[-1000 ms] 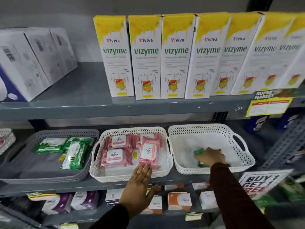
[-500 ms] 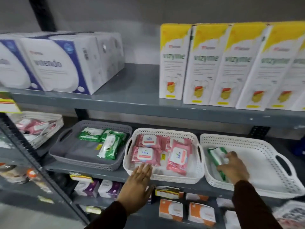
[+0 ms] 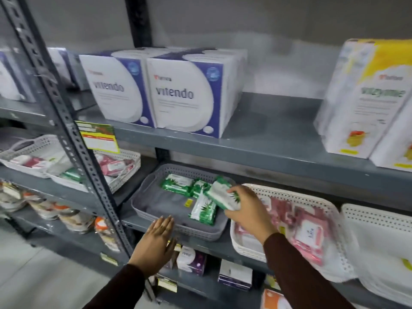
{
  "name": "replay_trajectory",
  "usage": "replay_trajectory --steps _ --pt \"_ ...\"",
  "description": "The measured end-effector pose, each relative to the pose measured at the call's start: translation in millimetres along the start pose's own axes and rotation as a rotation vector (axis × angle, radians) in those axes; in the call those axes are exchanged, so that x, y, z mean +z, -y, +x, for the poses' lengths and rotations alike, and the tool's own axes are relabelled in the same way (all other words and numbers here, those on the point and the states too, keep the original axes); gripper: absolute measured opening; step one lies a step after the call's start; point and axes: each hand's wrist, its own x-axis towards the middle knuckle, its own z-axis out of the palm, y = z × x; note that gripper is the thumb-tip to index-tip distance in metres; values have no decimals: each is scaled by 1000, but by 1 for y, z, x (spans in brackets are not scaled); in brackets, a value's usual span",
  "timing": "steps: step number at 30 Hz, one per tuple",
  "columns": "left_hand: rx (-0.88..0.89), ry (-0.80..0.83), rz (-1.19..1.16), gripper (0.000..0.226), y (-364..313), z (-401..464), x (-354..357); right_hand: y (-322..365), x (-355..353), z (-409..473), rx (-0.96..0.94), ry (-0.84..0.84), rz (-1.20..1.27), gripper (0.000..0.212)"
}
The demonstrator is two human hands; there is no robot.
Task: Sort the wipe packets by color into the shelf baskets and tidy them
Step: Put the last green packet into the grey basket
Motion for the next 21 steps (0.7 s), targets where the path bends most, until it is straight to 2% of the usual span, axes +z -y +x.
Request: replay_trajectory --steps 5,9,12,17,21 --pt "-2 24 -66 63 30 -6 -8 61 75 57 -182 316 -157 53" --pt "62 8 -47 53 35 -1 -11 78 126 95 -341 385 -368 51" --pt "92 -37 -67 48 44 3 -16 76 154 101 -238 453 -552 52" --pt "110 -72 -127 39 52 17 -19 68 150 74 -126 381 -411 55" --pt "100 -34 -142 39 37 41 -23 37 106 27 18 70 -202 41"
